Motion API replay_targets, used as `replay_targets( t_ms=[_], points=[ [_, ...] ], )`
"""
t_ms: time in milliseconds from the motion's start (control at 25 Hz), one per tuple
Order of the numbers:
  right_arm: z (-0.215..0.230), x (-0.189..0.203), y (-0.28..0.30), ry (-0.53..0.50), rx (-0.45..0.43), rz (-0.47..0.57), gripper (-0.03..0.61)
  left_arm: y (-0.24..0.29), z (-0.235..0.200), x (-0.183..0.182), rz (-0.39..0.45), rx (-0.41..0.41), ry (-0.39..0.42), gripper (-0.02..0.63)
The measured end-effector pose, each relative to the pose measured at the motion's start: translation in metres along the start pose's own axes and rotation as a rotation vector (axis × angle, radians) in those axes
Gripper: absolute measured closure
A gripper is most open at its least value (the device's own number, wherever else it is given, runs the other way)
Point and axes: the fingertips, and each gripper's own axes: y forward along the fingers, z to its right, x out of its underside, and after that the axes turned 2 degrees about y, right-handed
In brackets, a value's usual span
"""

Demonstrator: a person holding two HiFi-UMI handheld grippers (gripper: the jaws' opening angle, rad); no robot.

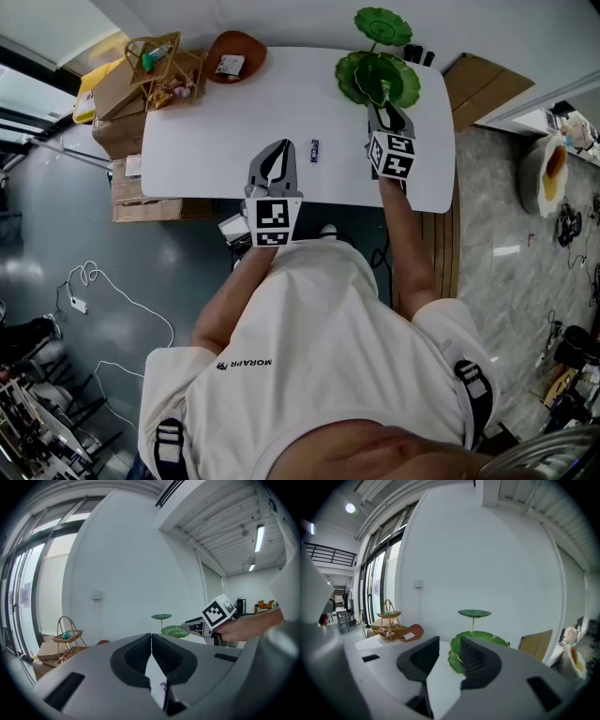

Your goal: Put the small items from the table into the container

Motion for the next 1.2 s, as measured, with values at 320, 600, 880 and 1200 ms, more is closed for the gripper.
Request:
replay_targets(
  t_ms=[320,600,880,1200],
  points=[
    [-0.016,-0.009,-0.017,0.002,0.004,0.041,0.565,0.0,0.0,-0.001,0.008,0.003,-0.011,0.609],
    [-0.036,-0.02,-0.032,0.015,-0.026,0.076,0.565,0.003,-0.001,-0.002,0.013,0.01,-0.014,0.609],
    [-0.058,-0.036,-0.047,-0.006,-0.057,0.114,0.565,0.002,-0.004,-0.008,0.039,0.001,-0.026,0.609],
    [-0.085,-0.037,-0.06,0.015,-0.102,0.128,0.565,0.004,-0.011,-0.009,0.047,-0.013,-0.04,0.609]
  ],
)
